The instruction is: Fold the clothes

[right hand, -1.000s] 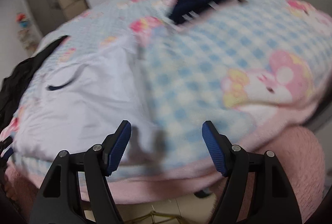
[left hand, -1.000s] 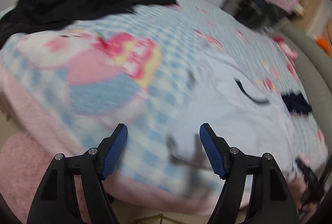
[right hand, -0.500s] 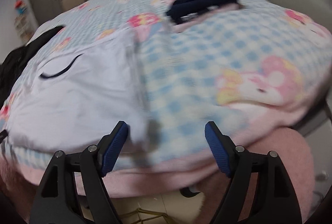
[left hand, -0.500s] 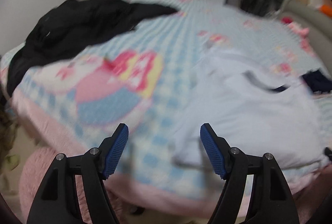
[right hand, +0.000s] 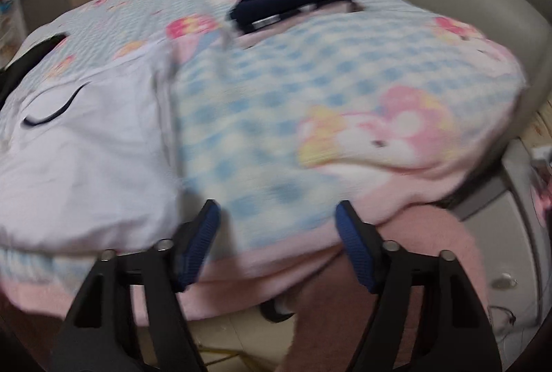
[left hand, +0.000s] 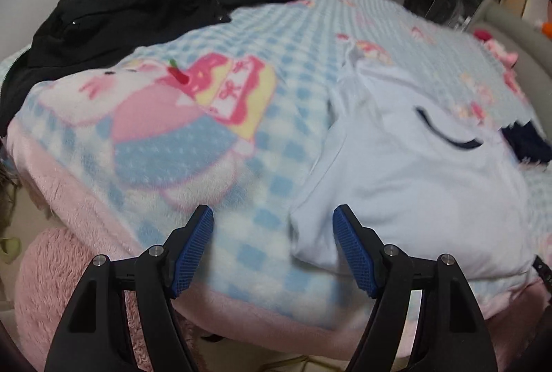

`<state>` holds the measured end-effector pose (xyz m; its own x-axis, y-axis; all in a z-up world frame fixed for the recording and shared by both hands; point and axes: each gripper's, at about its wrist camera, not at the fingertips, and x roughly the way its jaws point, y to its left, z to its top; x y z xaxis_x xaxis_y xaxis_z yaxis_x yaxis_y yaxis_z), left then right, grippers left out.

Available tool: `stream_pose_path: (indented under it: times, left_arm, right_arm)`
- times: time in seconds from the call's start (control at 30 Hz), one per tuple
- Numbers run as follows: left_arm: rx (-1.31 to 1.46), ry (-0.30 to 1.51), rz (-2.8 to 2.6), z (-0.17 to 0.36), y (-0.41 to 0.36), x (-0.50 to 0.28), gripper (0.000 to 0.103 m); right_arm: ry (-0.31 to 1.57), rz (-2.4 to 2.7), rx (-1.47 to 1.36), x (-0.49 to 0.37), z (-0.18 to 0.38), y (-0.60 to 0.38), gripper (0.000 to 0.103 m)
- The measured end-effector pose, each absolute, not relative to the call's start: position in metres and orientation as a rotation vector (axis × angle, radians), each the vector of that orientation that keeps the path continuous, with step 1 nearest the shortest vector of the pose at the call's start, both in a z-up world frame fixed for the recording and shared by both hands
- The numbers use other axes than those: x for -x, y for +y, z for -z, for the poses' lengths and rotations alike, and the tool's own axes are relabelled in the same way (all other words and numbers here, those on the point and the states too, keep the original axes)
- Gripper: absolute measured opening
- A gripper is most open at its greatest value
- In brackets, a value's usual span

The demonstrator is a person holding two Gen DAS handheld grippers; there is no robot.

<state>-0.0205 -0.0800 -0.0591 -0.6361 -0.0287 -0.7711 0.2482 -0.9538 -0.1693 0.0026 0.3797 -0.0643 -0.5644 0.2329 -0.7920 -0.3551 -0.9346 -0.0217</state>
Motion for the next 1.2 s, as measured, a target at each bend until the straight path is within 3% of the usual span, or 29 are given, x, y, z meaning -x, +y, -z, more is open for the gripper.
stream_pose_path:
  times: [0.07, 0.17, 0.37, 0.43, 0.63, 0.77, 0.93, 1.2]
  left_arm:
    - [-1.211, 0.395, 2.783, 0.049, -0.071, 0.018, 0.075]
    - [-1.198, 0.311, 2.926, 0.044, -0.043, 0.021, 0.075]
    - [-1.312, -0.085, 2.846, 0.062, -0.008, 0.037, 0.078]
    - [-1.308, -0.029, 2.886, 0.056, -0.011, 0.041, 0.078]
    - [-1.295, 0.136, 3.000, 0.035, -0.016, 0.053, 0.078]
    - [-1.319, 0.116, 3.062, 0.024, 0.005, 0.088, 0.078]
    - [-1.267, 0.085, 2.968, 0.012, -0.013, 0.154, 0.078]
    - [-1.528, 0.426, 2.855, 0.066, -0.074, 0.246, 0.078]
  right_arm:
    - [0.251, -2.603, 1.221, -0.003, 0.058, 0.374, 0.068]
    - [0.167, -2.751, 1.181, -0.002, 0.048, 0.348, 0.071]
    - [-0.322, -2.749, 1.249, 0.011, 0.073, 0.282, 0.074]
    - [-0.341, -2.741, 1.242, 0.011, 0.072, 0.281, 0.074]
    - [-0.122, -2.957, 1.077, 0.003, 0.027, 0.303, 0.082]
    - [-0.093, -3.015, 1.199, 0.052, 0.016, 0.297, 0.082]
    - [-0.151, -2.998, 1.158, 0.119, -0.004, 0.287, 0.082]
    - [0.022, -2.824, 1.426, 0.228, 0.027, 0.332, 0.082]
